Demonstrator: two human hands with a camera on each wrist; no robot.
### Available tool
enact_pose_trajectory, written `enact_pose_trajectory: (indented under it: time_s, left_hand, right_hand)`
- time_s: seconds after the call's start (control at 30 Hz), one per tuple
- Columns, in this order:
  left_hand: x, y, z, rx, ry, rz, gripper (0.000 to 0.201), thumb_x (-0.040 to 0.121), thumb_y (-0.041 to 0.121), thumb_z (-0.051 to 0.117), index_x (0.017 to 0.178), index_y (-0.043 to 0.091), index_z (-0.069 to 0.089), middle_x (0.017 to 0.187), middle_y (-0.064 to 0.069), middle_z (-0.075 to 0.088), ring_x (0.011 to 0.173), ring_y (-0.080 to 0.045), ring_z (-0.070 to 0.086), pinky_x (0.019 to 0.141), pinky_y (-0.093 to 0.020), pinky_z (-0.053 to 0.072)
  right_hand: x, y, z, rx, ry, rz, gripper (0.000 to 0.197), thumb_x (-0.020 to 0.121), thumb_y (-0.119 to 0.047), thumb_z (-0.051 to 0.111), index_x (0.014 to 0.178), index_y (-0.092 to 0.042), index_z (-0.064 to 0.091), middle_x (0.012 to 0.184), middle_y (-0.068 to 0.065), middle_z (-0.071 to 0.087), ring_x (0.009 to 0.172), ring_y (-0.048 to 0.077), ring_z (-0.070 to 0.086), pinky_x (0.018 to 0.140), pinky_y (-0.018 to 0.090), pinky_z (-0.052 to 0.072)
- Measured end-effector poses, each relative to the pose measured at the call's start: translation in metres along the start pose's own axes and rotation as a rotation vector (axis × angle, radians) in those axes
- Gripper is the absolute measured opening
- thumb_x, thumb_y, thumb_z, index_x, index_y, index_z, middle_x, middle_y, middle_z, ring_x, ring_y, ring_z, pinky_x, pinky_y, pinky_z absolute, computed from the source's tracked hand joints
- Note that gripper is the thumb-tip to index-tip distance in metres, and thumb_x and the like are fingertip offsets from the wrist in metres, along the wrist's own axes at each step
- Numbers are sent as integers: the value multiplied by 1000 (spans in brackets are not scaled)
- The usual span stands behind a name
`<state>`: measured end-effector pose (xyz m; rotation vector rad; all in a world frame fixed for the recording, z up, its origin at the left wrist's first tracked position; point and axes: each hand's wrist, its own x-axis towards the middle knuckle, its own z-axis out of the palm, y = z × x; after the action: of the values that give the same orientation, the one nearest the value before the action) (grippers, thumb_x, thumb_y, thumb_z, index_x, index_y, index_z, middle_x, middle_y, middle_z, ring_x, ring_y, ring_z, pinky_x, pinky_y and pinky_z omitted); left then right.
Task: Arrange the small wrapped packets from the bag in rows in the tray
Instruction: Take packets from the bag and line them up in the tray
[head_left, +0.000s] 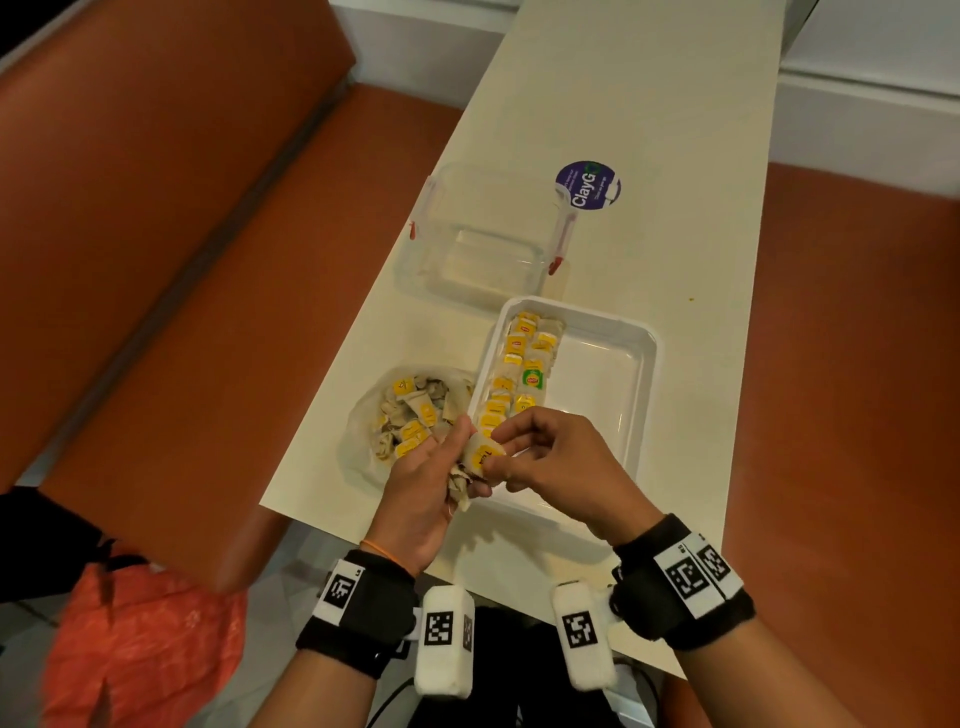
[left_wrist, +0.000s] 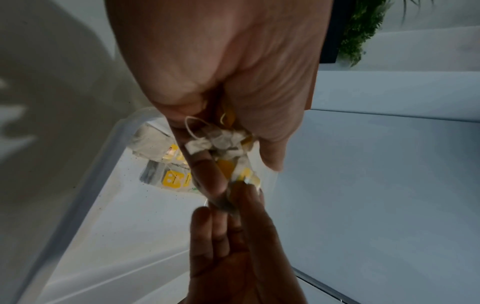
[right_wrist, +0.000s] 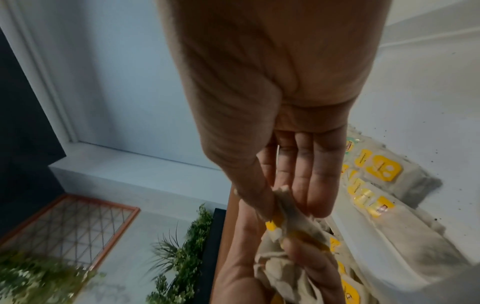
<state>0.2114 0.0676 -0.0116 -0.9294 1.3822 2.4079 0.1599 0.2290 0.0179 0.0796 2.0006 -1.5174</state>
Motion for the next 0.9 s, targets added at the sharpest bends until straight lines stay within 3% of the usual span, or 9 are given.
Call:
enact_pose_trajectory:
  time_s: [0.13, 0.2, 0.33, 0.4, 0.5, 0.57, 0.67, 0.77, 0.9]
  left_hand:
    - [-4, -7, -5, -32, -62, -40, 51, 89, 29, 79, 129, -2, 68, 105, -18, 72, 81, -22, 70, 58, -27, 56]
    - [-5, -10, -6, -42, -72, -46, 50, 89, 24, 78, 132, 0, 67, 113, -19, 73, 87, -22, 72, 61, -27, 58]
    - [-6, -12, -4, -77, -76, -24, 46, 89, 19, 74, 131, 3, 66, 118, -24, 74, 98, -30, 75, 79, -36, 63]
    - [-5, -12, -3, -95, -91, -21, 46, 91, 23, 71, 131, 1, 65, 117, -26, 74, 98, -34, 75, 84, -39, 64]
    - [-3, -14, -3, -20, -119, -27, 50, 94, 37, 67, 127, 0, 68, 109, -23, 74, 93, -33, 75, 73, -33, 62]
    - [-1, -17, -5, 9, -117, -31, 60, 88, 47, 70, 124, -1, 71, 102, -21, 72, 85, -28, 72, 66, -31, 60]
    - [3, -21, -12, 53, -110, -52, 63, 84, 55, 70, 118, 3, 74, 99, -17, 70, 69, -21, 64, 56, -29, 55]
    - [4, -21, -15, 135, -134, -88, 61, 79, 61, 72, 108, 8, 79, 92, -20, 71, 59, -19, 59, 48, -25, 48]
    - [5, -21, -19, 222, -228, -72, 62, 79, 60, 83, 118, 12, 78, 81, -17, 71, 52, -15, 56, 42, -22, 41]
  right_hand:
    - [-2, -1, -8, 72, -60, -9, 18, 85, -4, 82, 100, -11, 77, 87, 10, 78, 79, 28, 75, 82, 48, 64]
    - [-1, 0, -13, 88, -71, -12, 18, 86, -2, 81, 101, -10, 77, 88, 14, 78, 83, 31, 76, 83, 47, 64]
    - [-2, 1, -18, 20, -114, -48, 20, 85, -6, 82, 102, -16, 77, 85, 4, 78, 77, 14, 72, 76, 29, 60]
    - [-1, 1, -19, 8, -89, -71, 20, 85, -5, 81, 100, -18, 77, 82, 2, 77, 74, 10, 68, 75, 26, 59]
    - [1, -2, -21, 61, -72, -97, 22, 85, 0, 75, 100, -16, 77, 88, 14, 75, 79, 17, 68, 82, 35, 61]
    - [3, -4, -23, 132, -62, -100, 22, 88, 5, 68, 102, -10, 75, 87, 21, 72, 80, 18, 71, 78, 33, 62]
    - [7, -9, -29, 199, -87, -66, 23, 90, 9, 60, 106, -1, 71, 83, 15, 67, 76, 16, 72, 69, 29, 60]
    - [11, -12, -36, 156, -201, -24, 25, 89, 11, 59, 108, -1, 71, 81, 13, 65, 74, 18, 68, 65, 28, 58]
    - [17, -14, -43, 0, -385, 27, 27, 87, 9, 66, 112, -2, 69, 82, 19, 72, 73, 24, 73, 67, 31, 61]
